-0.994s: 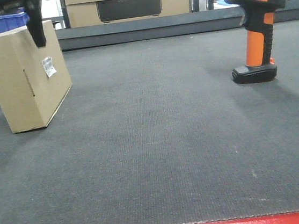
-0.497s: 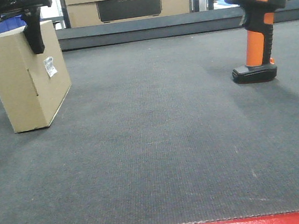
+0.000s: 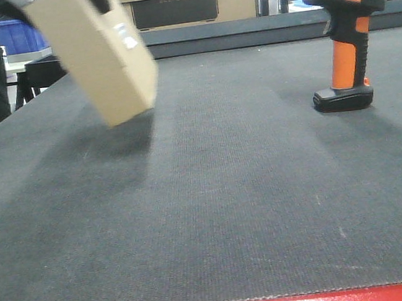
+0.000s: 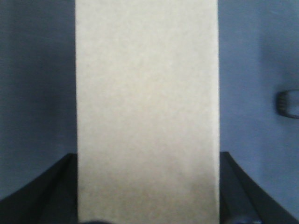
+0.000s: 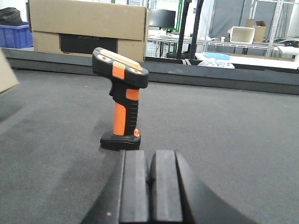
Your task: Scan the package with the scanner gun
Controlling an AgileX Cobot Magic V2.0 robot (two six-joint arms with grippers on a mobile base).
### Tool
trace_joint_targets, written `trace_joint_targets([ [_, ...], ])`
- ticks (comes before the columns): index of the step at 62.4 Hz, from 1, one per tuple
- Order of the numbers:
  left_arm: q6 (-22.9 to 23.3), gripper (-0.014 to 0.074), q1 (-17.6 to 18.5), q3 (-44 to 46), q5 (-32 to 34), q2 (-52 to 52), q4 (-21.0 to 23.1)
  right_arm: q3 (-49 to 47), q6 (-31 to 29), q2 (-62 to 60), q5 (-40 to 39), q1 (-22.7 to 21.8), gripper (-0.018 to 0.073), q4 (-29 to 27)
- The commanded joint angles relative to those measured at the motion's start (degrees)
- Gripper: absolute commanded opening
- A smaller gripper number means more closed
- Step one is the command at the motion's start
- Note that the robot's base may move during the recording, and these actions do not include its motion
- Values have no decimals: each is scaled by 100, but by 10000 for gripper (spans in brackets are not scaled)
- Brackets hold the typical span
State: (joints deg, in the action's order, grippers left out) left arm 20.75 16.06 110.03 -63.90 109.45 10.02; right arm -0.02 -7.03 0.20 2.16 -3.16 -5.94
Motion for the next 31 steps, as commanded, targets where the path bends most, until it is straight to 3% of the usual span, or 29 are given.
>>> trace_joint_targets([
  [1, 203, -111, 170, -74, 303, -95, 127, 2, -11, -20, -98, -16, -168, 45],
  [14, 211, -111, 589, -611, 698, -95, 272, 2, -11, -20, -98, -16, -168, 45],
  [26, 215, -111, 589, -908, 775, -95, 378, 2, -11, -20, -267, -16, -168, -42],
  [31, 215, -111, 589, -919, 806, -95, 378, -155, -11, -20, 261, -16, -168, -65],
])
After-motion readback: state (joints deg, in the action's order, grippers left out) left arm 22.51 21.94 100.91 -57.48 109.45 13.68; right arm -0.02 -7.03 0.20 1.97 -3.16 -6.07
